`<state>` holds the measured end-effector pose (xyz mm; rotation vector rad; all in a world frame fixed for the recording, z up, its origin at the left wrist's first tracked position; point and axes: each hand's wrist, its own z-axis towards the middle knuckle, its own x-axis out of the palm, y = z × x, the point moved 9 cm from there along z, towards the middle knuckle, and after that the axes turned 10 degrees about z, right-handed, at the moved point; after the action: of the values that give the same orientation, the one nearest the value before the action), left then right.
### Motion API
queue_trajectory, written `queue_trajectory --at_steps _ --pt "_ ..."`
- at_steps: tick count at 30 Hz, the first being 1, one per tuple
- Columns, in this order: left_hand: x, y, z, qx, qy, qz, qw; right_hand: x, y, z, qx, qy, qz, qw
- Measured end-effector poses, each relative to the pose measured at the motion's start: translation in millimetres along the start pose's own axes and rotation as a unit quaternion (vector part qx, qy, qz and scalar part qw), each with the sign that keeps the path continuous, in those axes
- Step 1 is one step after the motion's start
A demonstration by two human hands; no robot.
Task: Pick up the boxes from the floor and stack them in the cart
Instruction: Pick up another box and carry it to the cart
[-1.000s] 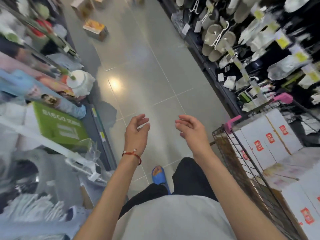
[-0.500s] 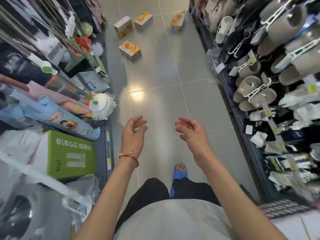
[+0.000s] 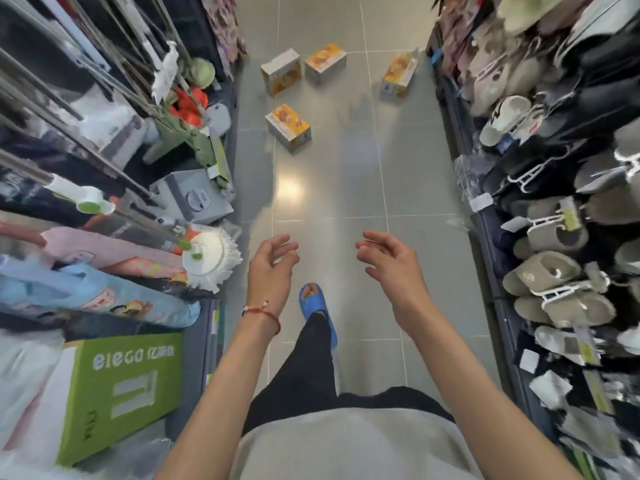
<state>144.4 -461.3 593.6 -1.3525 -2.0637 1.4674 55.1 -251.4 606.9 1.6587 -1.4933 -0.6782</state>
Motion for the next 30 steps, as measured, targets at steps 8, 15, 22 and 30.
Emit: queue_trajectory --at_steps 8,15,22,30 --pt "-8 -101 164 0.006 0.008 0.024 1.0 86 94 139 0.025 0.003 0.0 1.0" --pt "2 -171 293 -0.004 0.002 0.018 1.0 140 165 264 0.028 0.004 0.005 1.0" --pt "28 -239 437 -0.023 -0.029 0.025 0.999 182 239 414 0.044 0.033 -0.019 0.998" --pt "61 -322 553 -0.037 -0.028 -0.011 0.999 218 326 539 0.055 0.054 -0.064 0.995"
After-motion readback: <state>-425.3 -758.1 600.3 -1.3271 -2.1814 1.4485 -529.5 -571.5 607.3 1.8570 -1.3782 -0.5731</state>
